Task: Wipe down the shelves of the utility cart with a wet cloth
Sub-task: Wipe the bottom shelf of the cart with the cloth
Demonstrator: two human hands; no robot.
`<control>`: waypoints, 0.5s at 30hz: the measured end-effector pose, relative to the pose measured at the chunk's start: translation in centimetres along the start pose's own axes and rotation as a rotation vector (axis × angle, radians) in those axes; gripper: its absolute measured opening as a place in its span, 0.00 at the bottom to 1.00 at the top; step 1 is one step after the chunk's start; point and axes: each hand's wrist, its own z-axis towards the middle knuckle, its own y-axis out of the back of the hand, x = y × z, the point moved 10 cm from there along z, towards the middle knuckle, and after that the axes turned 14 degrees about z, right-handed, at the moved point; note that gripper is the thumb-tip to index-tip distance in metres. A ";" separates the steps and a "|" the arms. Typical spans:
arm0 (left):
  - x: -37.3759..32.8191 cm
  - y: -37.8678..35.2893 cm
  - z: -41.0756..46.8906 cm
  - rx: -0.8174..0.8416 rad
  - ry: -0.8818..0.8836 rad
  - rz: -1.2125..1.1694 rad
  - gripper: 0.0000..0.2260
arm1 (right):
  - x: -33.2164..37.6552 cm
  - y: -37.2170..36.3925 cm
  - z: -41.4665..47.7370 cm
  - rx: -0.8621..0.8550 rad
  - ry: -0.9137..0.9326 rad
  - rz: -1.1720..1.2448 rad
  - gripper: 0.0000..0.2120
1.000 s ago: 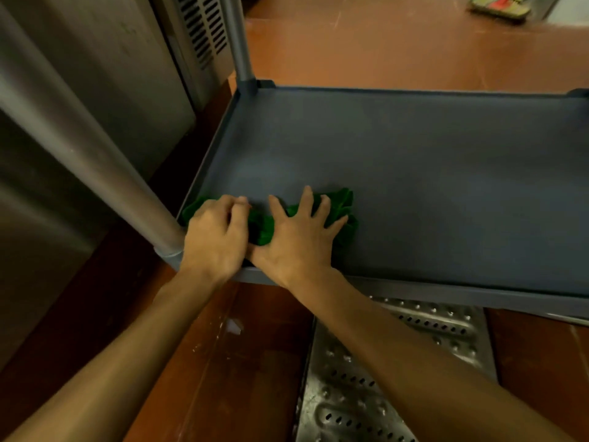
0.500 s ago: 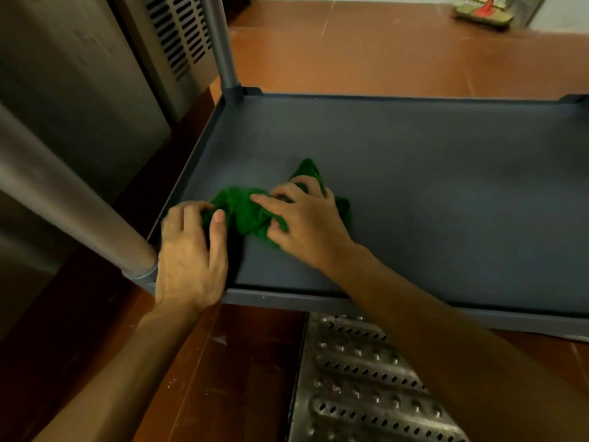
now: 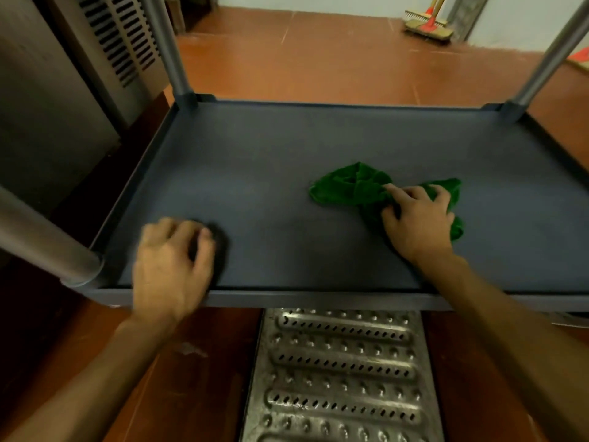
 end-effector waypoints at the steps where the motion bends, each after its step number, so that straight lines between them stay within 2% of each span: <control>1: -2.6 -0.1 -0.8 0.007 -0.067 -0.043 0.16 | 0.1 -0.1 -0.4 0.006 -0.029 0.010 0.22; 4: -10.3 -1.1 -4.3 0.096 -0.250 -0.111 0.14 | 0.7 0.1 -2.1 0.011 -0.090 0.042 0.22; 6: -13.1 -1.3 -6.2 0.094 -0.295 -0.096 0.13 | 1.3 0.1 -3.7 0.022 -0.084 0.038 0.26; 10: -13.4 -1.0 -7.0 0.018 -0.294 -0.127 0.11 | 2.8 -0.4 -6.7 0.084 -0.006 -0.027 0.38; 13: -13.5 -0.7 -7.5 -0.005 -0.380 -0.159 0.10 | 4.3 -1.1 -7.6 0.102 0.090 -0.023 0.39; 15: -13.4 -0.5 -7.6 -0.001 -0.385 -0.180 0.10 | 5.7 -1.9 -7.8 0.110 0.148 0.028 0.35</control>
